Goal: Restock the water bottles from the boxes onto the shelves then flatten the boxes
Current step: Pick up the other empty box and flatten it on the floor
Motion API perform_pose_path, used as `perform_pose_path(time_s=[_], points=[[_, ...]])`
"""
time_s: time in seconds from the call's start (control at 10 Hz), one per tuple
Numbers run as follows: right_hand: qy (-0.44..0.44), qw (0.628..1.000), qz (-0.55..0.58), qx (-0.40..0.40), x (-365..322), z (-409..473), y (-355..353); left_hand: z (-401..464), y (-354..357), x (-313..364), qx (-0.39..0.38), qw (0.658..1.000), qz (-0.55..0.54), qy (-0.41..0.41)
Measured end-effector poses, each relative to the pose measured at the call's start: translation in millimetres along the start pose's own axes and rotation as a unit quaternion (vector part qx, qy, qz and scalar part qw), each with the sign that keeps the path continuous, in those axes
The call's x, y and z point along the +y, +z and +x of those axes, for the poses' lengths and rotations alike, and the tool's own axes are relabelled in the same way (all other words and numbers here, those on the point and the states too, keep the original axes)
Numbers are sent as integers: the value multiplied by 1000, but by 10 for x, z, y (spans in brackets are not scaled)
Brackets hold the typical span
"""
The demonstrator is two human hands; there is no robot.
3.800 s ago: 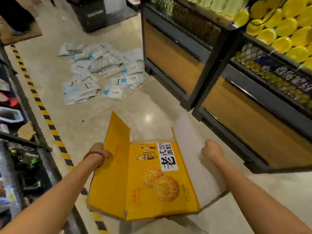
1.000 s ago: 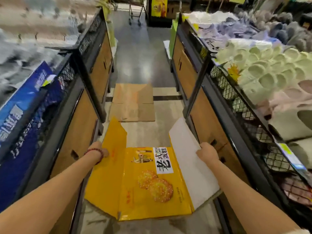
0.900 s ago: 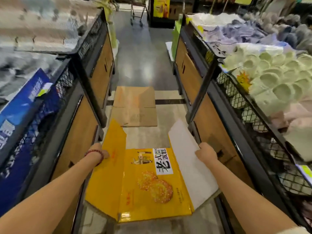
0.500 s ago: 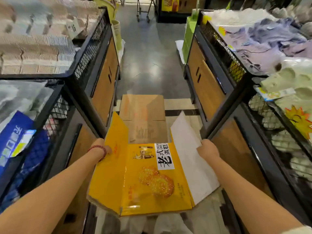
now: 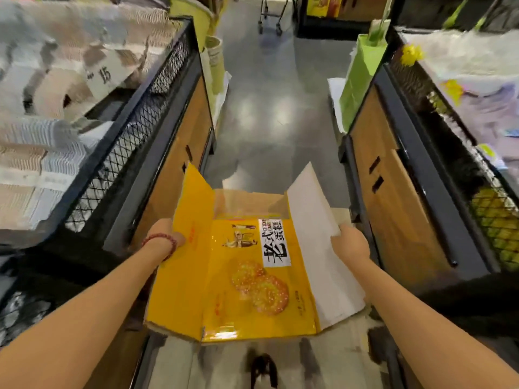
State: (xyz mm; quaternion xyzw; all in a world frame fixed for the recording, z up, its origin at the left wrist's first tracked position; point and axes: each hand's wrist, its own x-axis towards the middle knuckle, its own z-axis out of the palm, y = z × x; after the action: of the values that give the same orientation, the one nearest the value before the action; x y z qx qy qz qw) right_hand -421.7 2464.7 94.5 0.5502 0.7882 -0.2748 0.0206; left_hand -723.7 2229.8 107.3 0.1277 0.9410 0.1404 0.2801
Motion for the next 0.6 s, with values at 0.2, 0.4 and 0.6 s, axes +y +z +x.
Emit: perform_pose_path(time_s=[0.2, 0.4, 0.6], points=[[18, 1000, 22, 1, -216, 856, 371, 905, 336, 216, -11, 999, -21, -28], [50, 997, 63, -20, 251, 1608, 1912, 2087, 1564, -274, -37, 999, -27, -11], [122, 990, 54, -42, 1067, 1762, 3629, 2860, 3066, -1190, -88, 996, 22, -20]])
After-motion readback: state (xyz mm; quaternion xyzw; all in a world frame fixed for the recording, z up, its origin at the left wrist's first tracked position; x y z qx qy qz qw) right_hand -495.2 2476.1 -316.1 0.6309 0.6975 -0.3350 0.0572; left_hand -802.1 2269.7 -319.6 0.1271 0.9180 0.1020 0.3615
